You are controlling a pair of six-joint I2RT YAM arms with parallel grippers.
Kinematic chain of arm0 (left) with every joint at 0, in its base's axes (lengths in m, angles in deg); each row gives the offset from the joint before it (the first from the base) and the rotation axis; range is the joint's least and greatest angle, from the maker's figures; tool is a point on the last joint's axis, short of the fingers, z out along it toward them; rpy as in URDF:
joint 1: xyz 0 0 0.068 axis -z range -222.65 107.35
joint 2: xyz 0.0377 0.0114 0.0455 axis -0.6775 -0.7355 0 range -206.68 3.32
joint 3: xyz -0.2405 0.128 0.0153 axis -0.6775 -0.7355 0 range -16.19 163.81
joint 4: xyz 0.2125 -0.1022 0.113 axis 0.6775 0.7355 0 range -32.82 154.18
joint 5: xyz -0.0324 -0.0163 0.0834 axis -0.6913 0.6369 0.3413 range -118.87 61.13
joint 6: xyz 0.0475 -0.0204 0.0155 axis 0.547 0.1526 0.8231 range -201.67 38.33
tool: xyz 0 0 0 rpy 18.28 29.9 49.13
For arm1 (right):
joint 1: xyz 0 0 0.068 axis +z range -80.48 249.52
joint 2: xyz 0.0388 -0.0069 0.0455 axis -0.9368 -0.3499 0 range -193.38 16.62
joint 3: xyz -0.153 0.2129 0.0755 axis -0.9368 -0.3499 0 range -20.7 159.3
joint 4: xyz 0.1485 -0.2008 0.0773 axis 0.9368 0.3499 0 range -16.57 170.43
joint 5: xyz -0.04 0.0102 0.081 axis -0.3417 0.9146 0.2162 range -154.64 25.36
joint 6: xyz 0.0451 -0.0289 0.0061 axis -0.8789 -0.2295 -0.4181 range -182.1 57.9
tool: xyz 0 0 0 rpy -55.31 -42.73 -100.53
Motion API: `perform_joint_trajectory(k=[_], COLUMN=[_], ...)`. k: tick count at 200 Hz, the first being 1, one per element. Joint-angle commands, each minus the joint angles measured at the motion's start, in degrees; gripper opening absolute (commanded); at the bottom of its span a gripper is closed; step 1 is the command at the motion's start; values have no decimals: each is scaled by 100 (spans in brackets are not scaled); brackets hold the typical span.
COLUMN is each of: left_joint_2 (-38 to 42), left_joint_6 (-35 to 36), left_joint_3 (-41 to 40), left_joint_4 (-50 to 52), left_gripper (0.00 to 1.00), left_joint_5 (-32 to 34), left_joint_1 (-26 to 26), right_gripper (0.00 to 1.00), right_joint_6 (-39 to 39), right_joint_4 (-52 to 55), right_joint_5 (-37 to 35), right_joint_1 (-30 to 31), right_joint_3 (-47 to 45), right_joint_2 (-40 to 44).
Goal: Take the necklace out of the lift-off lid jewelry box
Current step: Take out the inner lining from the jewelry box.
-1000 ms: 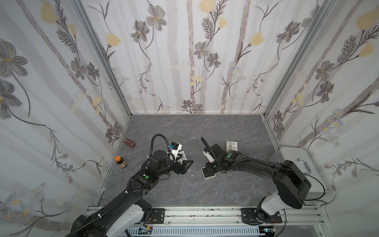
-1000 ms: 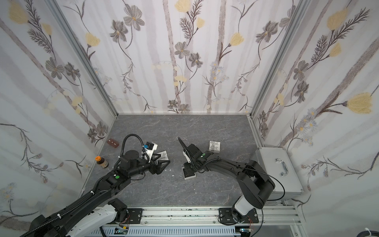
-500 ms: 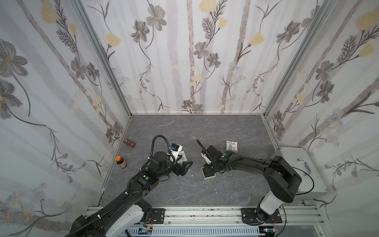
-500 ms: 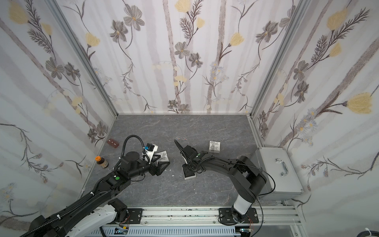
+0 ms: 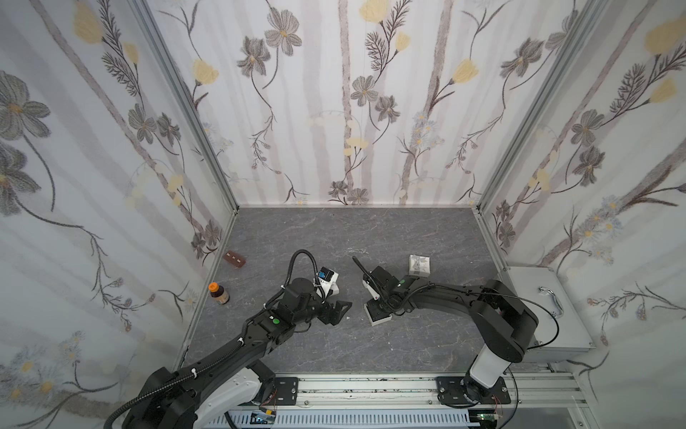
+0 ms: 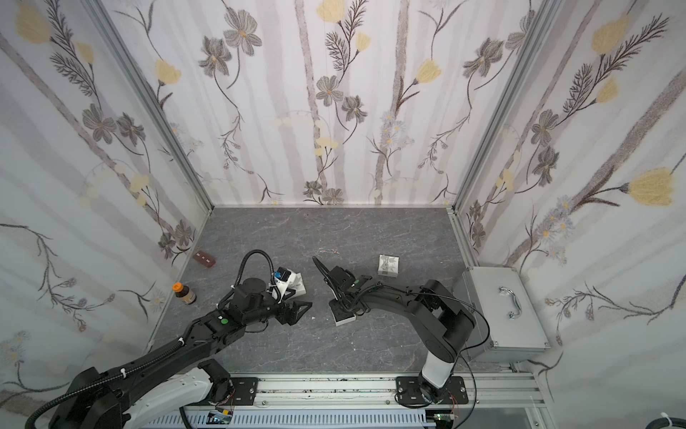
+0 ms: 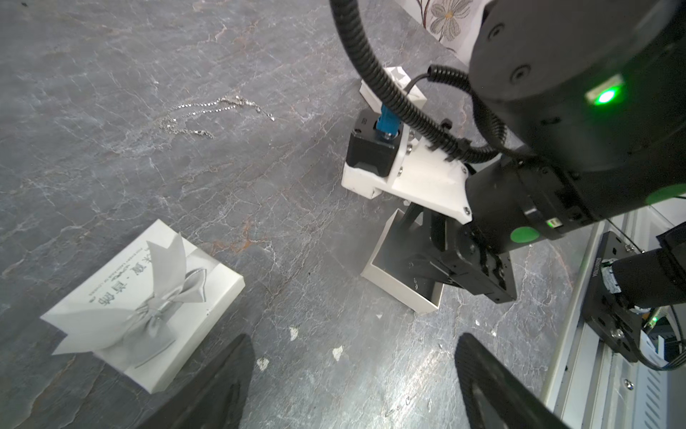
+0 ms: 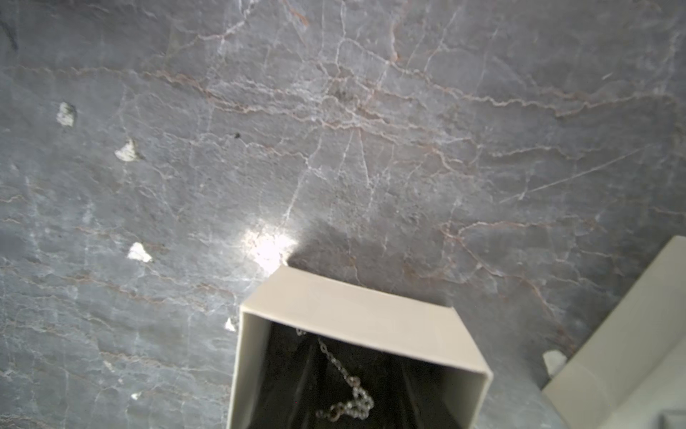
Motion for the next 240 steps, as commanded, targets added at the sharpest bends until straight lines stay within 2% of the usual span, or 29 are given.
perform_joint_trajectory(k=[1,28,63,92,166,240], left_joint_2=[-262,-670,-1061,-1265,-1904,-2356], left_joint_6=[14,-53,-262,-273,-314,-343], left_joint_3=[-52,-95,-93,-64,69,122], left_joint_4=[-550,-852,-1167,-1382,-1767,-1852], left_gripper=[85,83,82,82,82,80], left_joint_5=[122,372,862,960,1055,1308], left_joint_1=[99,246,370,453,670,734], right_gripper=[25,14,9,5,2,2], right_joint_6=[-119,-270,-388,-450,-490,-524], right_joint_4=[-230,-475,-732,-972,-1414,-1455], right_joint_5=[25,-11,157,342,716,744], right_joint_1=[16,10,1,1,1,1], right_joint_3=[-67,-204,-338,-462,-612,-717], right_joint_2=[-99,-48,15,161,521,736])
